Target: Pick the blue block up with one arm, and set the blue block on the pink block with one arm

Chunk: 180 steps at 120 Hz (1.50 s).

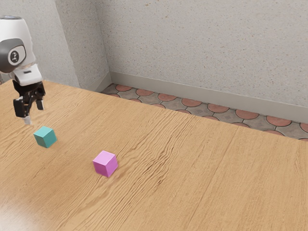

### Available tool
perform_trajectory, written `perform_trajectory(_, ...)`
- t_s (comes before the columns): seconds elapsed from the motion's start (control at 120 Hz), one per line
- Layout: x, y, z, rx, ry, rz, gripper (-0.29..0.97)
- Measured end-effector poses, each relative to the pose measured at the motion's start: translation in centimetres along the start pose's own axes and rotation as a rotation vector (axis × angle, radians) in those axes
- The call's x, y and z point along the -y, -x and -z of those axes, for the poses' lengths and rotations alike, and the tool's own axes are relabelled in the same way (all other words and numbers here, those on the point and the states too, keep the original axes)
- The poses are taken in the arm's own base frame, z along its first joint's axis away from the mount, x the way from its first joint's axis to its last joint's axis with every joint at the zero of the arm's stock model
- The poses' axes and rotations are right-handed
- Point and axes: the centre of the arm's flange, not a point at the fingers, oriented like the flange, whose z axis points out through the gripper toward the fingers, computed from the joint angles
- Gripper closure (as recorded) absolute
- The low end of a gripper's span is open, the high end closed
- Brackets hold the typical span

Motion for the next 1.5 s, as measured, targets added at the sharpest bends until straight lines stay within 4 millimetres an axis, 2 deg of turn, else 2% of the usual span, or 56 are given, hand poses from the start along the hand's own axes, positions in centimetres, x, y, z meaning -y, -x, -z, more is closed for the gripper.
perform_trajectory(0.067, 1.2, 1.4, -1.0, -0.006, -0.029, -0.067, 0.0)
perform_trajectory(0.217, 5.0, 2.6, -6.1, -0.027, -0.061, -0.215, 0.0)
perform_trajectory(0.317, 6.3, 3.5, -7.0, -0.049, -0.115, -0.28, 0.0)
perform_trajectory(0.367, 7.0, 4.2, -8.1, -0.057, -0.124, -0.305, 0.0)
perform_trajectory(0.417, 7.7, 5.5, -9.6, -0.064, -0.126, -0.315, 0.0)
perform_trajectory(0.5, 8.8, 8.8, -12.0, -0.08, -0.13, -0.302, 0.0)
perform_trajectory(0.558, 9.5, 9.7, -13.4, -0.084, -0.129, -0.319, 0.0)
perform_trajectory(0.733, 12.9, 9.9, -15.1, -0.077, -0.156, -0.405, 0.0)
perform_trajectory(0.833, 14.3, 10.0, -15.5, -0.079, -0.174, -0.437, 0.0)
perform_trajectory(0.942, 15.5, 10.7, -17.0, -0.112, -0.183, -0.434, 0.0)
perform_trajectory(1.283, 16.8, 10.9, -19.7, -0.157, -0.178, -0.429, 0.0)
perform_trajectory(1.5, 16.9, 12.3, -21.4, -0.167, -0.161, -0.399, 0.0)
